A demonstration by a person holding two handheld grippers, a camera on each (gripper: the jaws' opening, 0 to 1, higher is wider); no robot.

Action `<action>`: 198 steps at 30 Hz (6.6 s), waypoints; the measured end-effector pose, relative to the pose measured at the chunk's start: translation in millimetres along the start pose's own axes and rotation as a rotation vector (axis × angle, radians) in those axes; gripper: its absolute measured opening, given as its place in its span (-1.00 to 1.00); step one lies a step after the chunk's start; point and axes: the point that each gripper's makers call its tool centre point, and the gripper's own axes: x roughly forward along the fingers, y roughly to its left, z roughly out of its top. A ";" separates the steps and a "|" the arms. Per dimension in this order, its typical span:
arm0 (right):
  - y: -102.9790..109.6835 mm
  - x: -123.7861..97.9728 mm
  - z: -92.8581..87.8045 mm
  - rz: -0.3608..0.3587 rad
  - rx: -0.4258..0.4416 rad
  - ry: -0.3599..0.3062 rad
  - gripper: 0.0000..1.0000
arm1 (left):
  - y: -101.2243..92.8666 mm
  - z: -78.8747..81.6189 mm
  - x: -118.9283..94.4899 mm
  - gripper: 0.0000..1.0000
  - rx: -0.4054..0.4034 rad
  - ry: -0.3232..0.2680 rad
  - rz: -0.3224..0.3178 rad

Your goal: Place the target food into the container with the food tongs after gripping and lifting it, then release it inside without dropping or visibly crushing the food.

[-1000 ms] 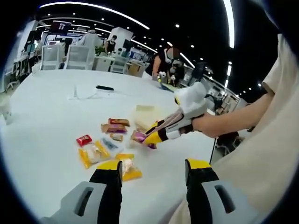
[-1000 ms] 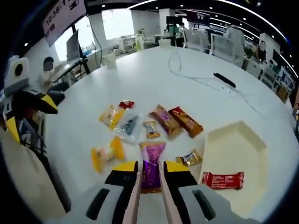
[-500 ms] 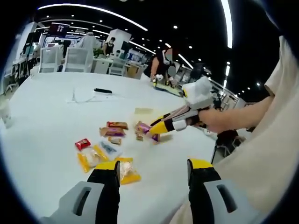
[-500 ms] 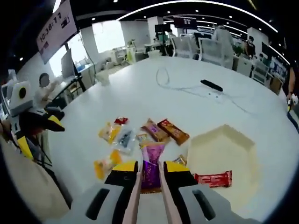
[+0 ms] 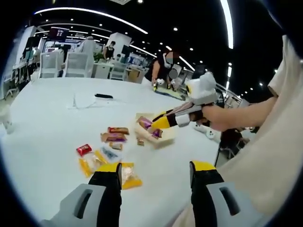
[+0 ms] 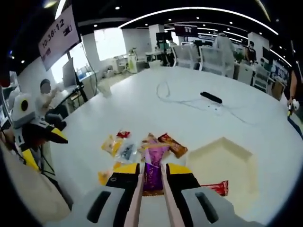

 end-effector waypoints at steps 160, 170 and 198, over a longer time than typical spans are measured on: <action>-19.9 2.9 -10.7 -0.001 -0.043 0.056 -0.50 | -4.7 -12.9 2.2 0.15 -0.014 0.034 -0.040; -16.7 13.6 -14.6 0.021 -0.070 0.090 -0.49 | 3.1 -16.9 -0.6 0.17 -0.033 0.034 -0.021; -25.1 44.6 -33.5 0.039 -0.247 0.199 -0.49 | 7.1 -28.0 0.7 0.16 -0.070 0.071 -0.028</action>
